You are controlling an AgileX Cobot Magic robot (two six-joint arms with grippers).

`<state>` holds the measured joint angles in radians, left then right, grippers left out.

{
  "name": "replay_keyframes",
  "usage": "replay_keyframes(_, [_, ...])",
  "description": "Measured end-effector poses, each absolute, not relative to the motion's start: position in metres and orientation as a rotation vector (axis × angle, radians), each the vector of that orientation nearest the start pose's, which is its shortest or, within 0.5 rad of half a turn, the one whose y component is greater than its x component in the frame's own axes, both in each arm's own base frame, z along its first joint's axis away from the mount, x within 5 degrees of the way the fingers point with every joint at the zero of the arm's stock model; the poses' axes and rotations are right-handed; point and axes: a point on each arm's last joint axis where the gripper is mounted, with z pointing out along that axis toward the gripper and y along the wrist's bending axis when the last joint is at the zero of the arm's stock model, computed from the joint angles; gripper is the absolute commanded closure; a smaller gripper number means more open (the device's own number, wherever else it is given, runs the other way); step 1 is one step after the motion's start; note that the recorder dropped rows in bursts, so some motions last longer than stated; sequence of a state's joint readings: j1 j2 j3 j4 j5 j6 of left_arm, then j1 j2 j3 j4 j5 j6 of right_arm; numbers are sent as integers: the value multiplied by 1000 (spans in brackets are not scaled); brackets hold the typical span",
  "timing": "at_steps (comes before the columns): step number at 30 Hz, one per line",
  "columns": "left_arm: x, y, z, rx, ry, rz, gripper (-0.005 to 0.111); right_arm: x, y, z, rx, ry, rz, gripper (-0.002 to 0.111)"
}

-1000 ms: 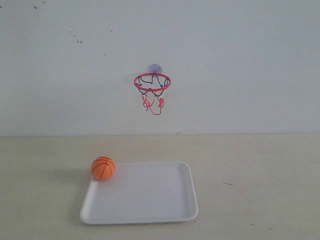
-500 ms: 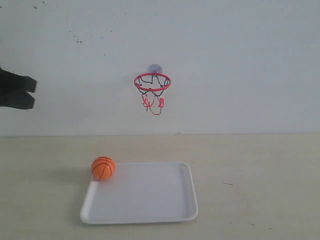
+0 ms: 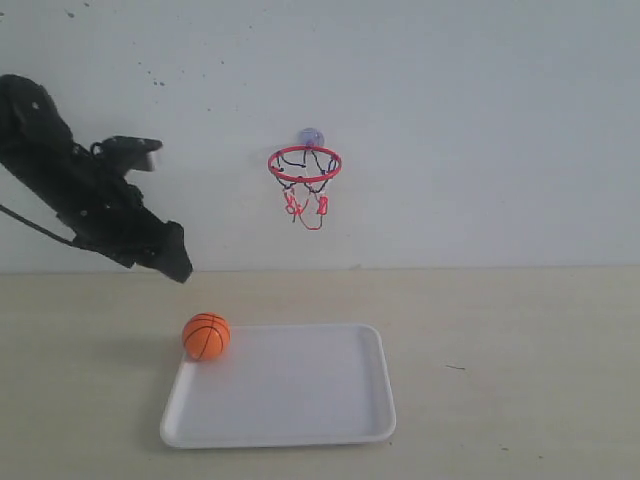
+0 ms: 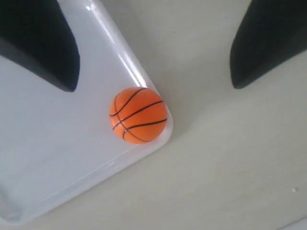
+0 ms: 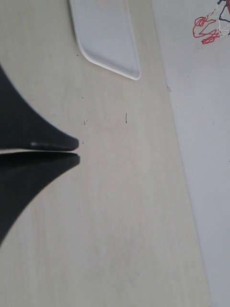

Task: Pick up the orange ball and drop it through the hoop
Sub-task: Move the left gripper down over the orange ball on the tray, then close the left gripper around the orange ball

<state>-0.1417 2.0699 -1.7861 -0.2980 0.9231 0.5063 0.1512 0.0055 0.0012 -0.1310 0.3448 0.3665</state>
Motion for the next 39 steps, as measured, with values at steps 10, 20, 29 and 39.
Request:
replay_keyframes(10, [460, -122, 199, 809, 2645, -88, 26, 54, 4, 182, 116, 1835, 237, 108])
replay_keyframes(20, [464, -134, 194, 721, 2613, -215, 26, 54, 4, 182, 116, 1835, 237, 108])
replay_keyframes(29, [470, -139, 183, 663, 2600, -211, 26, 54, 4, 182, 116, 1835, 237, 108])
replay_keyframes(39, [473, -140, 163, 662, 2629, -210, 26, 54, 4, 182, 116, 1835, 237, 108])
